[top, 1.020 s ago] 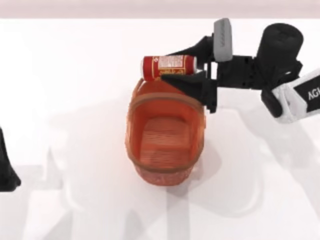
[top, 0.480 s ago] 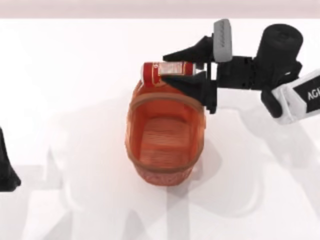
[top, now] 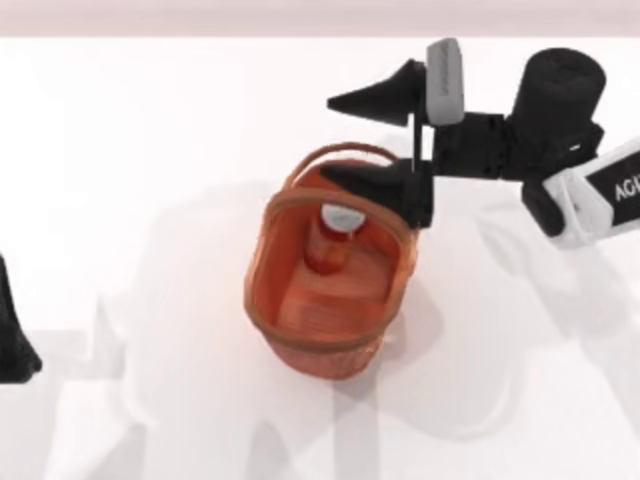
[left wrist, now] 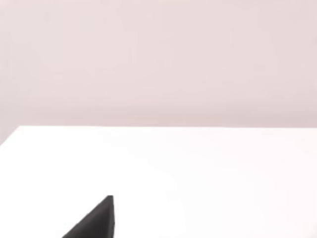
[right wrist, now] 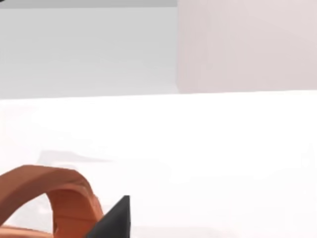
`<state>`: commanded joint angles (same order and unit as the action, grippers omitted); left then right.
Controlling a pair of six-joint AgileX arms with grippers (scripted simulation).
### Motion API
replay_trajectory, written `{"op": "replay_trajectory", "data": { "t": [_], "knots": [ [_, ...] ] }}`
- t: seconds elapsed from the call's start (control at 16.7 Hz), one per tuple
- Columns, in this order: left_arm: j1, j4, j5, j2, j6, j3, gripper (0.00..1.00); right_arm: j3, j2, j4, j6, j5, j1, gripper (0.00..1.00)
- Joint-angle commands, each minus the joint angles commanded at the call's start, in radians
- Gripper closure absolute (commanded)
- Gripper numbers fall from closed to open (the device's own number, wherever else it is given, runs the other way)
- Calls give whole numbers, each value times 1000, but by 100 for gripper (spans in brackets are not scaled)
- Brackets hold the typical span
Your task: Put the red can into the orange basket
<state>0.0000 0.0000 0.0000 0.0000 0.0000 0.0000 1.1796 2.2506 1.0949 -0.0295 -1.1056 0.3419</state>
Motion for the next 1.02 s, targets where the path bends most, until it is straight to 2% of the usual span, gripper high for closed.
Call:
{"op": "replay_trajectory", "data": {
  "t": [0.36, 0.54, 0.66, 0.78, 0.9, 1.02],
  "knots": [
    [0, 0, 0, 0, 0, 0, 0, 1, -1, 0, 0, 0, -4, 0],
    [-24, -56, 7, 59, 30, 55, 0, -41, -48, -32, 6, 23, -8, 0],
    [-58, -135, 16, 148, 74, 137, 0, -101, -123, -78, 12, 60, -18, 0],
    [-104, -243, 27, 273, 135, 252, 0, -178, -228, -140, 19, 112, -35, 0],
    [-157, -370, 37, 425, 210, 393, 0, -270, -359, -214, 25, 180, -56, 0],
    [-216, -510, 46, 597, 297, 557, 0, -375, -519, -302, 31, 264, -83, 0]
  ]
}}
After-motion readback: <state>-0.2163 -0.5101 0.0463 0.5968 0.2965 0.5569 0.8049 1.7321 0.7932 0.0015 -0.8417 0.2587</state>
